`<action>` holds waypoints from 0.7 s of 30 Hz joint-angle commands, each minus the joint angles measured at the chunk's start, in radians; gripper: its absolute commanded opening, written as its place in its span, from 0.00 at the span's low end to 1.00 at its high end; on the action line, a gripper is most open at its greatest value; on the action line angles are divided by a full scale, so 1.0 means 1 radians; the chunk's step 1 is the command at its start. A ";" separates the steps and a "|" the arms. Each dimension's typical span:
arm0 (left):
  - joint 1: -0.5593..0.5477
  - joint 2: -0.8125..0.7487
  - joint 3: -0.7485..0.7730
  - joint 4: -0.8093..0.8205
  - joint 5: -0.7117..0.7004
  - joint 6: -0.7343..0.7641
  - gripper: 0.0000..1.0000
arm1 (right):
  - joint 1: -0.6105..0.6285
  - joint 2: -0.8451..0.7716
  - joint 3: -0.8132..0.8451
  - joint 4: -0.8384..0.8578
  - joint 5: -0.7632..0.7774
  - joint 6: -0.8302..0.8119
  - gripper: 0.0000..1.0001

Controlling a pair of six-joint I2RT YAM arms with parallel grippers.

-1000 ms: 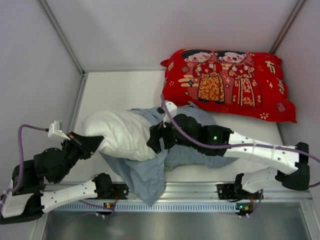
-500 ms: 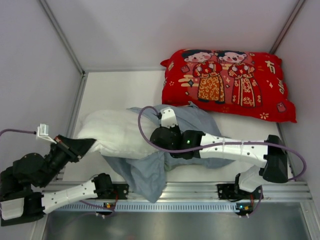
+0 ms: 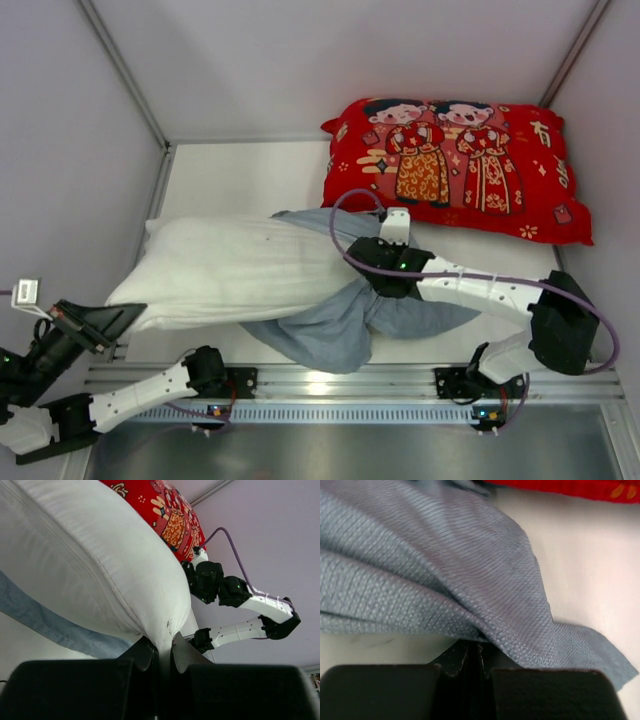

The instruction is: Remove the pillowcase from the pillow

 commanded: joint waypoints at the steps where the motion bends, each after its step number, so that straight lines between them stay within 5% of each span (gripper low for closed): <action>1: 0.054 -0.047 0.195 0.248 -0.129 0.047 0.00 | -0.202 -0.050 -0.145 -0.134 0.033 -0.104 0.00; 12: 0.068 -0.037 0.227 0.244 -0.098 0.061 0.00 | -0.429 -0.166 -0.166 0.029 -0.244 -0.276 0.00; 16: 0.079 -0.029 0.192 0.248 -0.077 0.064 0.00 | -0.385 -0.232 -0.158 0.055 -0.383 -0.328 0.00; 21: 0.079 0.136 0.002 0.247 0.012 0.027 0.00 | -0.188 -0.387 -0.053 0.066 -0.469 -0.388 0.53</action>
